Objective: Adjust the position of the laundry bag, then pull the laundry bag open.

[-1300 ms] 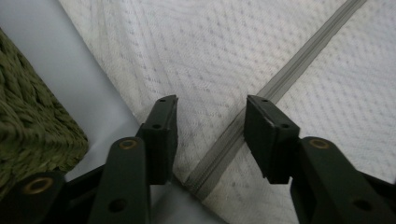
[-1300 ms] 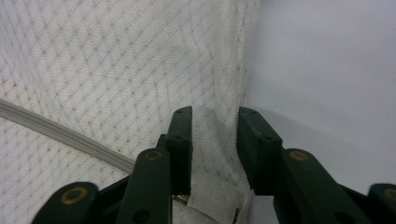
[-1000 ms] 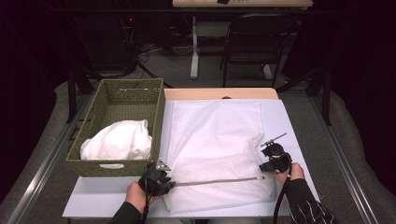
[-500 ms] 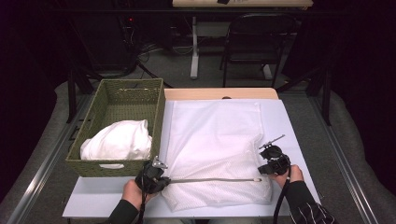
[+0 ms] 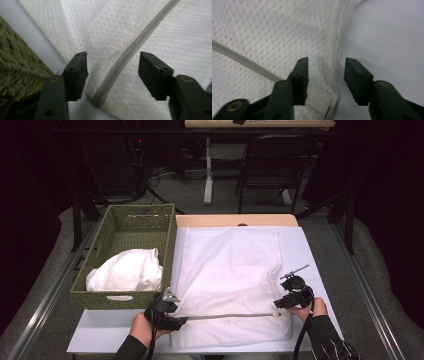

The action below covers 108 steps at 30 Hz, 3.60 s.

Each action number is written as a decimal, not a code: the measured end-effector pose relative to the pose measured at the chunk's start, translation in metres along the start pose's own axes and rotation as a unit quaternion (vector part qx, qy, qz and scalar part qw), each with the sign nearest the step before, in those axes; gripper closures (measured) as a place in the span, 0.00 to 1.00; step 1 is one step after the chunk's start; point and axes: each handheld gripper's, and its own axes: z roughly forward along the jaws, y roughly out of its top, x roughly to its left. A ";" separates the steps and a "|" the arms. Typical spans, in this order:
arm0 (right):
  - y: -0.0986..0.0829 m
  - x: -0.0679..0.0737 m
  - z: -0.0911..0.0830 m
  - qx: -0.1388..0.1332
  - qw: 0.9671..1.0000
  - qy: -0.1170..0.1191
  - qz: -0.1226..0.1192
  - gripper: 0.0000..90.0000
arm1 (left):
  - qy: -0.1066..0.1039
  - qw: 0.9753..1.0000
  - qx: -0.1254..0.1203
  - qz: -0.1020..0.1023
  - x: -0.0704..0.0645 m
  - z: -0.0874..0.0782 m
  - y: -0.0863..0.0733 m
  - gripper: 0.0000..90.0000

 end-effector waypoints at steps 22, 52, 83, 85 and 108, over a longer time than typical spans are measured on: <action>-0.032 -0.011 -0.027 -0.045 0.997 0.027 0.047 0.34 | -0.049 0.996 -0.051 0.052 -0.022 -0.005 0.009 0.12; -0.032 0.002 -0.007 0.004 0.999 0.021 0.025 0.76 | -0.061 0.995 -0.046 0.056 -0.021 0.007 0.015 0.07; -0.033 0.014 -0.003 0.004 1.000 -0.027 -0.006 0.91 | -0.062 0.995 -0.048 0.066 -0.024 0.010 0.018 0.07; -0.033 0.014 -0.003 -0.001 1.000 -0.024 -0.007 0.95 | -0.063 0.995 -0.047 0.067 -0.024 0.010 0.018 0.07; -0.037 0.004 -0.032 -0.040 0.999 0.026 -0.002 0.61 | -0.066 0.995 -0.042 0.068 -0.025 0.015 0.022 0.06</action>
